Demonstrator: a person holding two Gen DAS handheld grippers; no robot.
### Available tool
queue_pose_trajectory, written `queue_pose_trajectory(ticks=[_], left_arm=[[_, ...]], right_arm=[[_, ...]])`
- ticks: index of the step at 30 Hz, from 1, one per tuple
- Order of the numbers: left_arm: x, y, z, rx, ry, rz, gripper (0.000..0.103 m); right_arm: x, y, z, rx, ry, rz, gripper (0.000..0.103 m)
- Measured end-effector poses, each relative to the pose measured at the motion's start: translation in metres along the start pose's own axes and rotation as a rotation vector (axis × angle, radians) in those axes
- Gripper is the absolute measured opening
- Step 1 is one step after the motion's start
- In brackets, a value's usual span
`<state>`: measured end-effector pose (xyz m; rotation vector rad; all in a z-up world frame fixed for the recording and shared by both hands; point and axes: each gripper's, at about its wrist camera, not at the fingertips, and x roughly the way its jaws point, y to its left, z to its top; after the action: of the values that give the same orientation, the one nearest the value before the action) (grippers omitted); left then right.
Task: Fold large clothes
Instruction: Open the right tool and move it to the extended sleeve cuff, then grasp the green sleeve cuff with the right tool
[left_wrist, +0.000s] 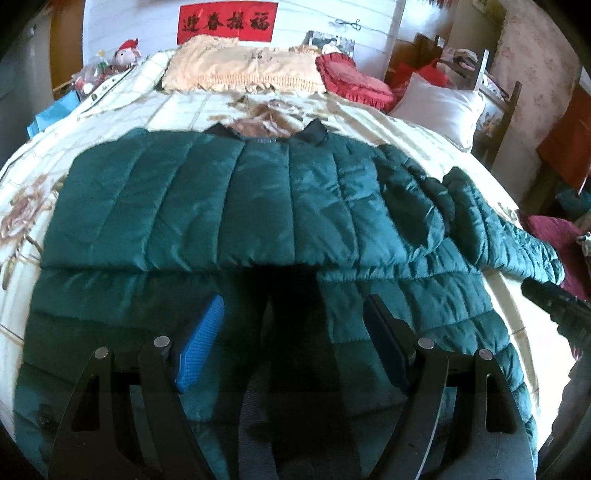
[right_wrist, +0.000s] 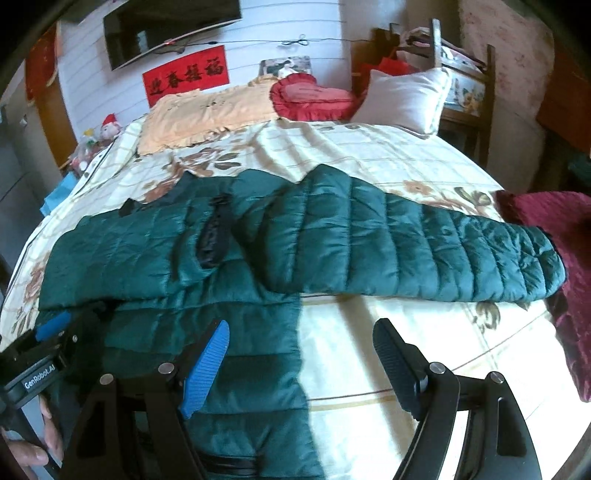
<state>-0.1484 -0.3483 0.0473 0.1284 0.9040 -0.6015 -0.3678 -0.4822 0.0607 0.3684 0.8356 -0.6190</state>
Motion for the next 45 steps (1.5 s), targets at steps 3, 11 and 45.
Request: queue_pose_trajectory(ticks=[3, 11, 45], left_arm=[[0.004, 0.002, -0.004, -0.006, 0.007, -0.008, 0.078], [0.011, 0.004, -0.010, 0.000, 0.022, -0.027, 0.078], [0.011, 0.029, -0.012, -0.103, -0.009, -0.197, 0.084]], right_arm=[[0.004, -0.011, 0.000, 0.019, 0.004, -0.012, 0.078], [0.012, -0.037, 0.001, 0.051, 0.017, -0.048, 0.078], [0.052, -0.286, 0.015, 0.659, -0.060, -0.316, 0.082]])
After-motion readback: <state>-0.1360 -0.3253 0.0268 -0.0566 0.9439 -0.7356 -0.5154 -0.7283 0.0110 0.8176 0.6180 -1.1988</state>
